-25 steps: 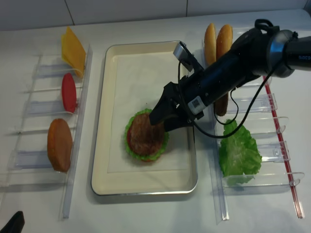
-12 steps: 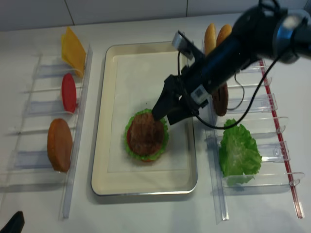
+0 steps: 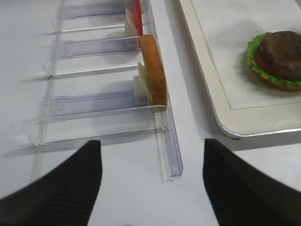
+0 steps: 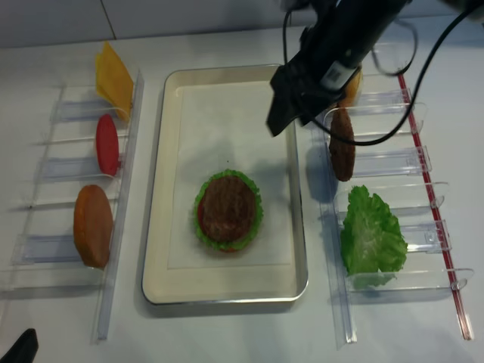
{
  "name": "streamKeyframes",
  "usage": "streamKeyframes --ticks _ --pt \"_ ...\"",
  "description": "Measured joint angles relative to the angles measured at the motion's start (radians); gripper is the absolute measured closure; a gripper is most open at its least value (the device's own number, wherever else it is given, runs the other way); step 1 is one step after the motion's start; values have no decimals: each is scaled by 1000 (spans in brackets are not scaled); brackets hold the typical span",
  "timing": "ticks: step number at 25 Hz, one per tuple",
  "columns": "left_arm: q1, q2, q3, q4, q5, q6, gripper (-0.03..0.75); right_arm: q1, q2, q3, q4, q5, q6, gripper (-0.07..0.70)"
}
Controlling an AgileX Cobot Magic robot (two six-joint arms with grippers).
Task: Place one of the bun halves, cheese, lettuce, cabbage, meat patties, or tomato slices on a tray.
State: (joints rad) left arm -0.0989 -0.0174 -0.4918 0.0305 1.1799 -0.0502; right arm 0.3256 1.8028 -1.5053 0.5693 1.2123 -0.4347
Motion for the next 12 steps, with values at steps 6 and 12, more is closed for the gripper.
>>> streamKeyframes --ticks 6,12 --pt "0 0 0 0 0 0 293 0 -115 0 -286 15 128 125" --pt "0 0 0 0 0 0 293 0 -265 94 -360 19 148 169"
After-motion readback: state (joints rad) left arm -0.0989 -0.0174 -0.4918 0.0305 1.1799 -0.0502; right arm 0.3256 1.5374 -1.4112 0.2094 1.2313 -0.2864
